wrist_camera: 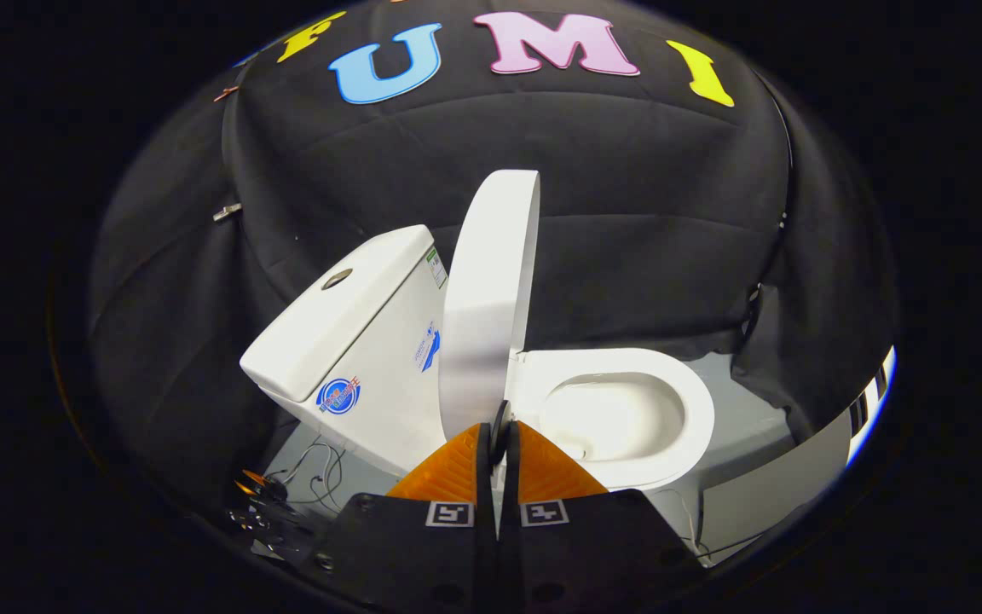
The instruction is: Open the toilet lid.
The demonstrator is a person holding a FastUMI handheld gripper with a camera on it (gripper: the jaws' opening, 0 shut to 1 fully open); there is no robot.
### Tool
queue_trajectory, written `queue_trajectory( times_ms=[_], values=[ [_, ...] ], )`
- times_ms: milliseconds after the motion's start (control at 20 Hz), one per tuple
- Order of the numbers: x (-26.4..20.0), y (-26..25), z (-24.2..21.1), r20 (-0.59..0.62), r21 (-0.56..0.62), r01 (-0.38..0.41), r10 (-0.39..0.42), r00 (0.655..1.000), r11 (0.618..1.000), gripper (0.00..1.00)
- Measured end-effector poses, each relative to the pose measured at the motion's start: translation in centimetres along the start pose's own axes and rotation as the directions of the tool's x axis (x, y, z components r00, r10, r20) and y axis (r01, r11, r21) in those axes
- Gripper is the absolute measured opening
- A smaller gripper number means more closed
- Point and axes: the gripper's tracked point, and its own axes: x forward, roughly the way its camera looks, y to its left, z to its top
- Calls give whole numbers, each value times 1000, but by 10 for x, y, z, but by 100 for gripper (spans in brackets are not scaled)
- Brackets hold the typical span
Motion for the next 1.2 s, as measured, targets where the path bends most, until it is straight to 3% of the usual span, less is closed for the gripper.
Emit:
queue_trajectory(
  times_ms=[500,1200],
  values=[
    [7,40,4,3,-43,70,-70,998,997,5],
    [20,91,4,80,-155,119,-108,991,981,6]
  ],
)
